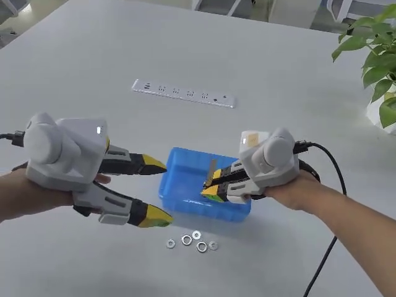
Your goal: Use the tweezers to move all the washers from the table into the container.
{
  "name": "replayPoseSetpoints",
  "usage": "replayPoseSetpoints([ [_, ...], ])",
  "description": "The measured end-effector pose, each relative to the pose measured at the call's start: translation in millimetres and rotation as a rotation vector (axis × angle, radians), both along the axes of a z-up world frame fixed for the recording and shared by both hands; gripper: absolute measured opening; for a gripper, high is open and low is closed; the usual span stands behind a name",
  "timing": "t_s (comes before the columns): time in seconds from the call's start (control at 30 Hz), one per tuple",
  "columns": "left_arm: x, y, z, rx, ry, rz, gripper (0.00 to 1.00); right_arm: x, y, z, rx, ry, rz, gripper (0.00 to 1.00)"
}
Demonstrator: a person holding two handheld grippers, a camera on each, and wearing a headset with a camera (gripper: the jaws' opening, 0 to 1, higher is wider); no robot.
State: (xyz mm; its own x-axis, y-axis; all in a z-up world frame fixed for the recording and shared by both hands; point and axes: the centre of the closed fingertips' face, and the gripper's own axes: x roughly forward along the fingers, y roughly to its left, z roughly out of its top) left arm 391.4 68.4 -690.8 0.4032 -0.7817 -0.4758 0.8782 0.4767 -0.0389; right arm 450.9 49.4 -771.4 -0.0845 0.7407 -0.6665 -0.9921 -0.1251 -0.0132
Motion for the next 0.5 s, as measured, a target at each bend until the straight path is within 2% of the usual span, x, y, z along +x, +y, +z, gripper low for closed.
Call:
replayPoseSetpoints([
  [0.17, 15.4, -5.8, 1.8, 0.023, -0.032, -0.012, 0.48, -2.1, -0.3, -4.1, -0.01, 0.0, 0.008, 0.09],
  [0.2, 20.6, -7.3, 1.8, 0.04, -0.044, -0.021, 0.45, -3.1, -0.2, -4.8, -0.012, 0.0, 0.011, 0.09],
  [0.33, 33.4, -17.5, 5.5, 0.049, -0.05, -0.06, 0.41, -5.2, -0.6, -7.5, -0.019, 0.0, 0.016, 0.09],
  [0.5, 43.2, -30.3, 4.2, 0.063, -0.056, -0.103, 0.36, -5.3, -0.8, -8.3, -0.026, -0.006, 0.023, 0.09],
])
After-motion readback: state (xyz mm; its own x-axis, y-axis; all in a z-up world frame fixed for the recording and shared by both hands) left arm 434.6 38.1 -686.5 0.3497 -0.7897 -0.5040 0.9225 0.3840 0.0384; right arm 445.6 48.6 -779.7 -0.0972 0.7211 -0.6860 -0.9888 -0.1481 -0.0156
